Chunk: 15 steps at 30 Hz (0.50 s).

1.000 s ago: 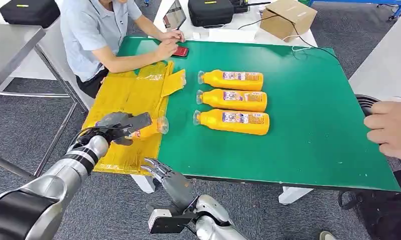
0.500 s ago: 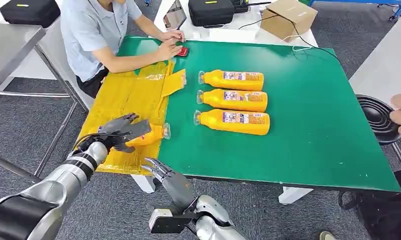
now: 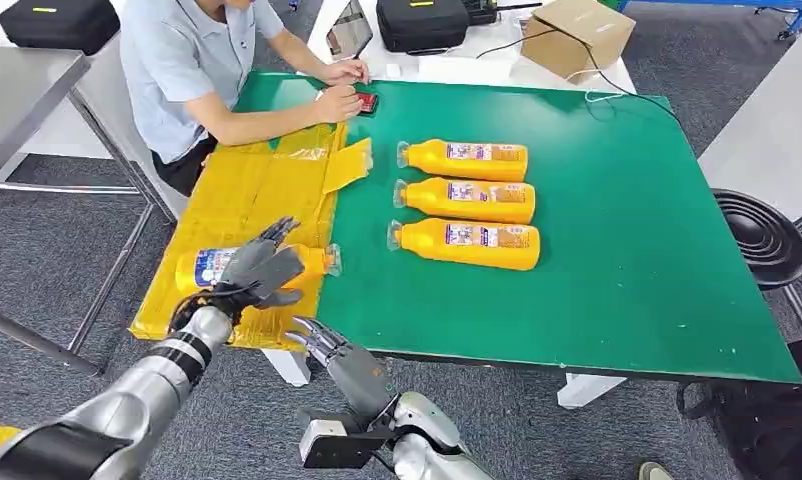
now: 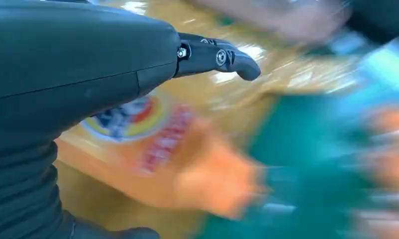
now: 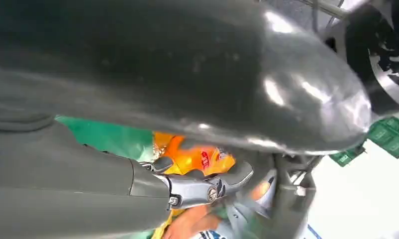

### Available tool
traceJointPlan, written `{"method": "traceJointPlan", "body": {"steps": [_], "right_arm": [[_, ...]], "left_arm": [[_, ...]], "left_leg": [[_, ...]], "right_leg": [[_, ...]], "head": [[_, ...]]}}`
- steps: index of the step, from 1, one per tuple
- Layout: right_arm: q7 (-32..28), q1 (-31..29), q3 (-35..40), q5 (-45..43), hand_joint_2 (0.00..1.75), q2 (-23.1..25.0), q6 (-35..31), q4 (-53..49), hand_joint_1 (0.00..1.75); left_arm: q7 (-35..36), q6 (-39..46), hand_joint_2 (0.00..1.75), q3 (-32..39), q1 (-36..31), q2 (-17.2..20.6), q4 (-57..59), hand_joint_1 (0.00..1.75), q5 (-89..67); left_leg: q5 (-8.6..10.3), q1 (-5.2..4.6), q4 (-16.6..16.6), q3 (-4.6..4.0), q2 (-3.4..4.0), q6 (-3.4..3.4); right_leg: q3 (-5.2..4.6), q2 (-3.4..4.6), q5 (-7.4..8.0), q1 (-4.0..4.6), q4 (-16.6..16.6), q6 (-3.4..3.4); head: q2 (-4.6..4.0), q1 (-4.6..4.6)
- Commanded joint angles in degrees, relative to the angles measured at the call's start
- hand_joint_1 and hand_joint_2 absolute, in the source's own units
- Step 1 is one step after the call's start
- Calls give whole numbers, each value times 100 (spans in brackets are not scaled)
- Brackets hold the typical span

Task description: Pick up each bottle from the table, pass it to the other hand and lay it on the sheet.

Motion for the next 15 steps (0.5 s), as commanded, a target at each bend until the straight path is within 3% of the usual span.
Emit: {"method": "traceJointPlan", "body": {"steps": [1,7,15], "right_arm": [[-50,-156,167,-45,0,-134,-57,338,0],[-57,-90,167,-77,0,-179,-161,304,0],[-45,-17,150,-28,0,-231,-169,249,0]], "left_arm": [[-447,-310,175,806,861,-219,-1792,0,1106],[-55,-1490,175,1377,1282,-299,-2841,0,3244],[-56,-1592,175,1500,1623,-218,-3616,0,3799]], "left_leg": [[-6,-1,-7,22,2,-2],[-1,0,-3,-3,5,-1],[-4,3,-4,3,13,-1]], "right_leg": [[20,-5,-8,1,-6,-7],[-6,-1,-1,3,-4,-4],[0,2,-4,4,-5,-5]], "head": [[0,0],[0,2],[0,0]]}}
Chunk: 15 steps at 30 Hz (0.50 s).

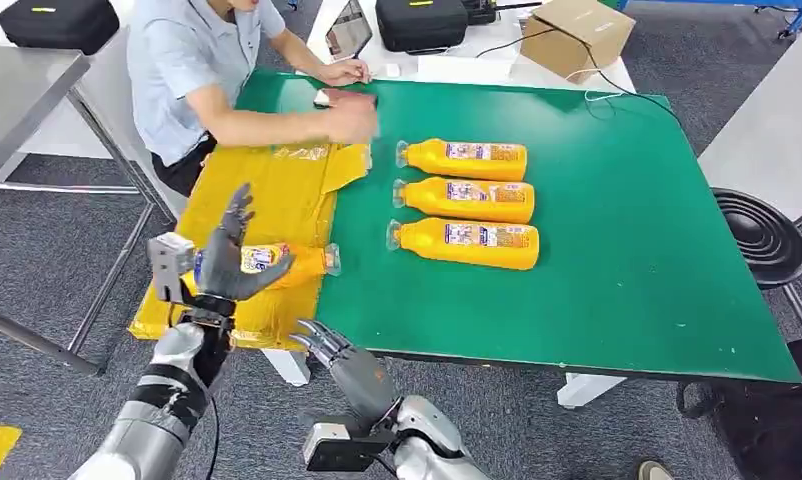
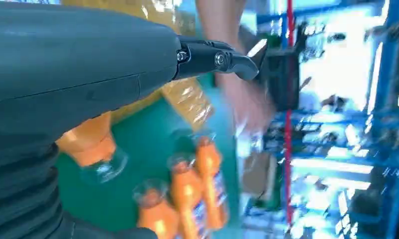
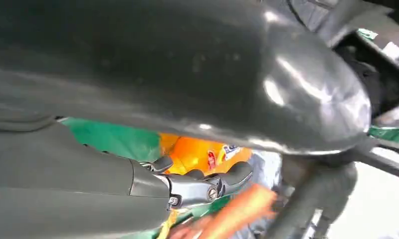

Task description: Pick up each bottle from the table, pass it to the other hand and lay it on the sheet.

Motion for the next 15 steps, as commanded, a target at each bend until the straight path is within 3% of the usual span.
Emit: {"method": "traceJointPlan", "body": {"steps": [1,4,5,6,10,15], "right_arm": [[-6,-47,128,40,0,-215,-53,133,0],[-352,119,-59,-25,0,-284,-405,-228,0],[-348,115,-63,-22,175,-320,-371,-296,0],[-481,368,-511,-390,175,-357,-661,-794,0],[-189,974,-1648,-446,175,-802,-1018,-2846,0],[-26,1109,-1984,-367,175,-907,-789,-3384,0]], "left_arm": [[49,-135,175,442,414,22,-1205,0,527],[87,-419,175,498,706,-35,-1802,0,1003],[125,-414,175,485,775,-48,-1920,0,1019],[177,-545,175,517,1032,-99,-2310,0,1340],[305,-456,175,632,2046,-216,-3467,0,1793],[286,-438,175,656,2219,-206,-3577,0,1776]], "left_leg": [[-2,-1,-4,5,2,0],[-12,2,-2,22,12,0],[-6,0,-2,9,7,0],[-4,-1,-3,6,3,0],[-15,-3,0,13,13,3],[-8,-6,0,-9,-3,3]], "right_leg": [[6,1,-1,-1,-4,-3],[23,6,-7,3,-6,-7],[10,2,-4,1,-4,-4],[7,-1,-3,0,-5,-4],[13,8,-10,-2,-6,-4],[-8,-6,-7,-6,-5,-2]], "head": [[0,0],[0,0],[0,-2],[0,0],[0,0],[0,-2]]}}
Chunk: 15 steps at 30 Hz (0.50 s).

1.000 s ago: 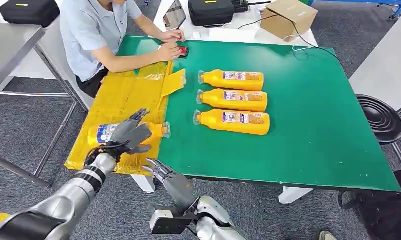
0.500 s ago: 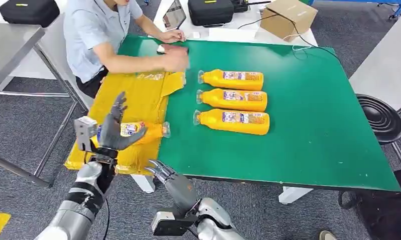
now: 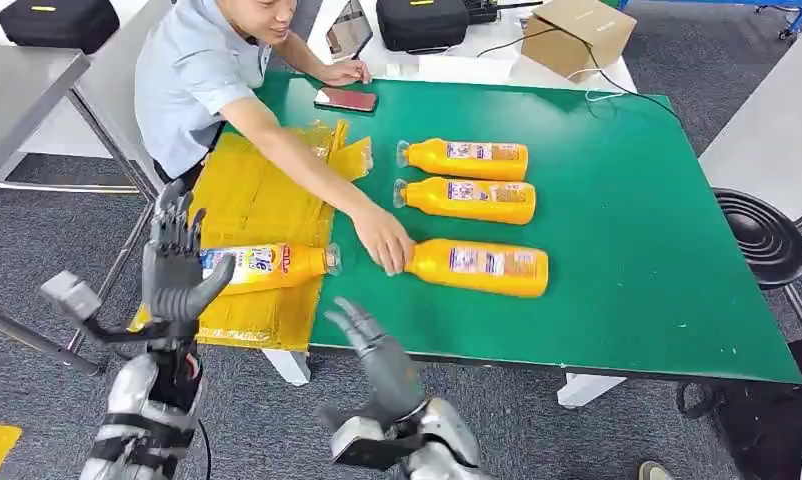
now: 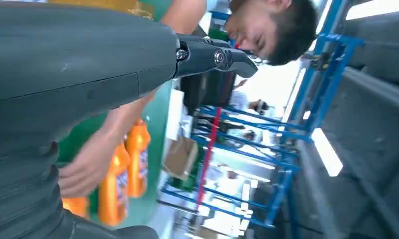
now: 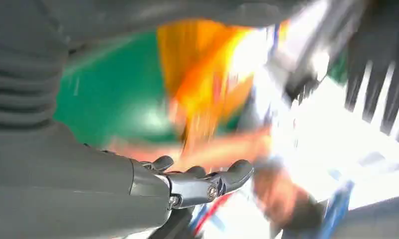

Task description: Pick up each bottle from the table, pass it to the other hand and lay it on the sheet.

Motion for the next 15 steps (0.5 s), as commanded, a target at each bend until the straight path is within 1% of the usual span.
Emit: {"method": "traceJointPlan", "body": {"steps": [1,2,3,4,5,6,7,9,11,12,13,14,15], "right_arm": [[173,441,-1248,54,175,-527,8,-1921,0],[155,443,-1247,73,175,-500,11,-1879,0],[35,464,-1318,125,175,-442,-144,-1872,0],[-81,518,-1465,238,175,-490,-459,-2048,0],[-79,615,-1598,285,175,-578,-625,-2304,0],[-51,766,-1815,381,175,-675,-745,-2650,0],[-37,891,-1997,404,175,-717,-764,-2881,0],[-32,1087,-2280,421,175,-755,-726,-3202,0],[-31,1103,-2300,424,175,-761,-707,-3224,0],[-31,1125,-2326,419,175,-730,-715,-3226,0],[-56,1149,-2394,504,175,-698,-779,-3232,0],[3,1182,-2498,809,175,-711,-955,-3228,0],[273,1201,-2625,1099,175,-770,-990,-3179,0]], "left_arm": [[52,70,175,257,684,-131,-959,0,94],[48,72,175,257,661,-132,-931,0,92],[-9,183,175,272,655,-135,-928,0,-24],[-37,320,175,262,758,-159,-988,0,-158],[-30,321,175,242,897,-174,-1062,0,-173],[-86,510,175,183,1111,-163,-1169,0,-520],[-173,666,175,144,1269,-178,-1243,0,-749],[-218,699,175,72,1522,-210,-1358,0,-798],[-231,706,175,60,1550,-213,-1371,0,-805],[-231,735,175,47,1557,-212,-1378,0,-845],[-242,797,175,43,1583,-235,-1388,0,-923],[-274,852,175,12,1668,-287,-1435,0,-1010],[-307,933,175,-65,1788,-332,-1490,0,-1161]], "left_leg": [[-7,-1,2,9,-3,0],[-4,0,0,5,-10,0],[-1,-1,-1,1,-8,-1],[-5,-1,-2,12,-7,-2],[-1,-1,-3,4,-8,-2],[-7,0,-1,14,-5,-2],[-2,-4,-5,5,-6,0],[-3,-6,-5,6,-6,2],[-11,-6,-5,19,-12,3],[-6,-3,-3,9,-9,2],[-15,-3,-1,25,-10,2],[-5,-3,-2,5,-8,1],[-5,-2,-3,4,-8,1]], "right_leg": [[12,-9,-8,0,0,-5],[12,-15,-6,2,-4,-5],[5,-11,-4,0,-3,-5],[15,-11,-7,1,-3,-7],[8,-11,-4,1,-3,-6],[18,-10,-9,4,-4,-8],[8,-9,-5,0,-4,-3],[9,-8,-6,-1,-4,-2],[25,-16,-15,-1,-7,-2],[13,-12,-9,1,-5,-2],[31,-16,-18,2,-6,-4],[8,-11,-7,0,-4,-2],[8,-11,-7,1,-5,-3]], "head": [[0,4],[0,2],[0,2],[-2,2],[0,2],[0,2],[0,2],[0,0],[0,0],[0,0],[0,0],[0,0],[0,0]]}}
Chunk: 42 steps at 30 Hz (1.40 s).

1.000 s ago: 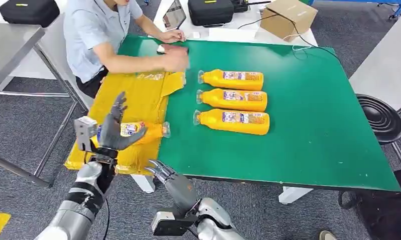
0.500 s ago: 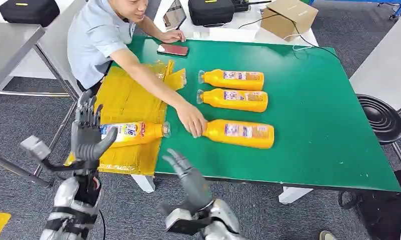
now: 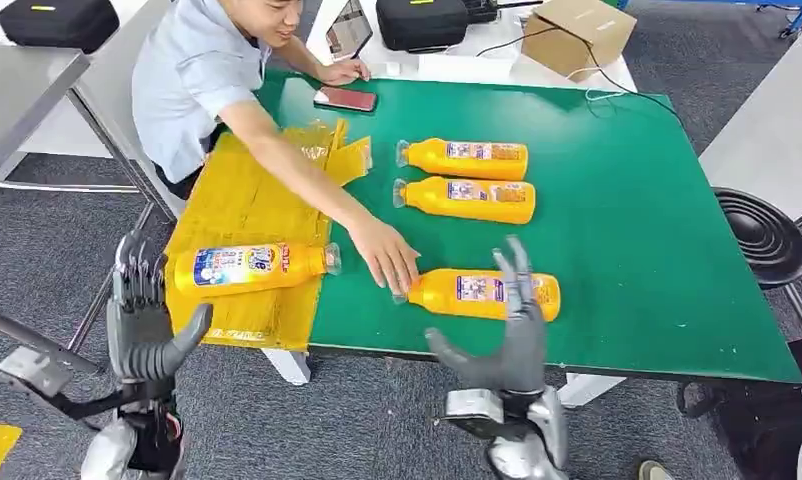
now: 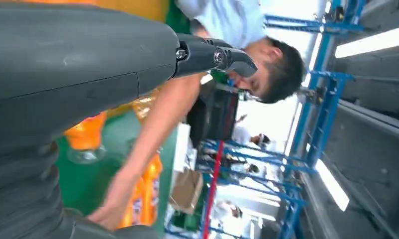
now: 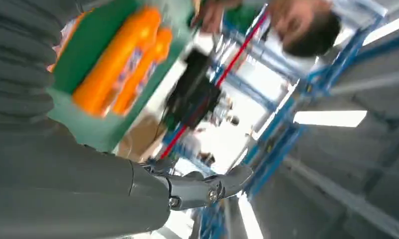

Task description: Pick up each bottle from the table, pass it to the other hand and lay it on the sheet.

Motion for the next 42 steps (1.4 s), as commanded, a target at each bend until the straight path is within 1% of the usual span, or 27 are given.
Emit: {"method": "traceJointPlan", "body": {"steps": [1,2,3,4,7,9,12,13,17,18,20,21,22,23,25,27,28,31,32,33,34,35,36,37,38,41,42], "right_arm": [[769,256,-879,908,175,-353,4,-387,0],[1312,166,-895,1387,175,-483,314,-119,0],[1397,-13,-905,1767,175,-552,248,302,0],[1431,-132,-971,1676,175,-514,283,598,0],[1322,-229,-989,1624,175,-472,245,806,0],[1324,-227,-973,1625,175,-451,248,799,0],[1327,-225,-965,1625,175,-442,251,773,0],[1327,-225,-965,1625,175,-442,251,773,0],[1327,-225,-965,1625,175,-442,251,773,0],[1327,-225,-965,1625,175,-442,251,773,0],[1327,-225,-965,1625,175,-442,251,773,0],[1327,-225,-965,1625,175,-442,251,773,0],[1531,-218,-945,1674,175,-486,432,779,0],[1692,-366,-895,1810,175,-539,581,1145,0],[1773,-685,-897,1754,175,-513,760,1895,0],[1858,-914,-860,1939,175,-511,623,2405,0],[1992,-1078,-772,2234,175,-559,483,2754,0],[2027,-1317,-903,2112,175,-558,452,3130,0],[2012,-1415,-939,2078,175,-549,428,3268,0],[1978,-1520,-956,2117,175,-540,384,3416,0],[1974,-1619,-951,2137,175,-525,416,3571,0],[1574,-1910,-869,1867,175,-378,760,3868,0],[1637,-2114,-745,1994,175,-287,701,4105,0],[1791,-2300,-546,2145,175,-219,711,4300,0],[1872,-2367,-467,2198,175,-200,730,4366,0],[2300,-2493,-218,2549,175,-277,683,4615,0],[2381,-2497,-203,2605,175,-310,641,4669,0]], "left_arm": [[-114,355,175,-237,539,-227,-280,0,-492],[-86,408,175,-279,626,-251,-329,0,-560],[-83,422,175,-381,651,-224,-355,0,-726],[-100,467,175,-473,636,-227,-334,0,-868],[-105,511,175,-518,579,-233,-294,0,-897],[-105,512,175,-509,571,-223,-297,0,-897],[-105,513,175,-497,566,-208,-297,0,-897],[-105,513,175,-497,566,-208,-297,0,-897],[-105,513,175,-497,566,-208,-297,0,-897],[-105,513,175,-497,566,-208,-297,0,-897],[-105,513,175,-497,566,-208,-297,0,-897],[-105,513,175,-497,566,-208,-297,0,-897],[-120,562,175,-545,553,-194,-290,0,-1010],[-147,621,175,-640,498,-215,-251,0,-1115],[-139,718,175,-791,379,-258,-189,0,-1115],[-100,728,175,-901,304,-230,-135,0,-1081],[-83,725,175,-973,256,-208,-80,0,-1085],[-68,754,175,-1101,189,-182,68,0,-1131],[-70,746,175,-1145,160,-179,121,0,-1130],[-91,744,175,-1195,119,-154,165,0,-1160],[-105,752,175,-1225,82,-159,201,0,-1181],[-49,699,175,-1419,-147,-144,485,0,-1311],[-63,798,175,-1499,-292,-190,690,0,-1381],[-87,872,175,-1615,-467,-206,928,0,-1423],[-89,868,175,-1665,-536,-204,1013,0,-1421],[-94,885,175,-1757,-629,-176,1061,0,-1433],[-85,897,175,-1753,-628,-169,1036,0,-1426]], "left_leg": [[-9,-3,-4,24,-8,1],[-5,-2,-5,15,-5,1],[-9,-1,-6,28,-6,1],[-5,1,-6,17,-1,1],[-4,0,-10,26,1,1],[-1,-1,-6,10,-7,0],[-4,1,-6,17,-1,-1],[-9,0,-10,33,2,-2],[-2,-2,-5,13,-4,0],[-7,-1,-7,27,-2,-1],[-3,-1,-4,14,-3,-1],[-8,-2,-7,28,0,-1],[-4,-2,-5,17,-3,-1],[-3,-1,-4,14,-3,0],[-3,0,-8,26,-3,0],[-5,1,-12,43,4,0],[0,2,-11,29,3,0],[3,1,-13,28,1,2],[1,-1,-15,37,3,1],[5,-4,-11,20,-3,3],[3,-3,-14,32,-3,3],[0,-2,-15,43,-1,1],[2,-3,-10,27,3,2],[2,-3,-15,40,10,1],[5,-3,-10,25,8,2],[4,-2,-12,36,6,-1],[6,-1,-9,25,0,-1]], "right_leg": [[30,-14,-11,-1,-5,-4],[19,-9,-5,0,-7,-3],[35,-12,-9,1,-11,-5],[22,-6,-2,2,-13,-3],[30,-5,-1,1,-16,-5],[16,-7,0,0,-9,-4],[22,-1,-1,2,-9,-6],[37,-1,-5,3,-12,-9],[17,-3,0,2,-6,-3],[31,-3,-5,3,-9,-5],[17,-3,-1,3,-6,-3],[31,-2,-6,2,-8,-6],[20,-3,-3,2,-6,-4],[18,-3,-1,2,-6,-4],[32,-5,0,3,-13,-4],[49,-1,1,5,-20,-8],[34,1,6,4,-19,-5],[35,0,5,2,-18,-5],[41,0,4,1,-19,-7],[24,-4,6,-3,-11,-3],[37,-6,4,-2,-15,-6],[48,-6,1,0,-17,-9],[29,2,5,-2,-11,-5],[39,6,6,-1,-14,-8],[24,7,9,-1,-9,-5],[37,3,6,1,-10,-8],[27,-1,7,3,-10,-5]], "head": [[0,0],[0,0],[0,0],[0,0],[0,0],[0,0],[0,0],[0,0],[0,-2],[0,-2],[0,-2],[0,-2],[0,-2],[0,0],[0,0],[0,0],[0,-2],[0,0],[0,-2],[0,0],[0,0],[0,0],[0,-2],[0,-2],[0,-2],[0,0],[0,-2]]}}
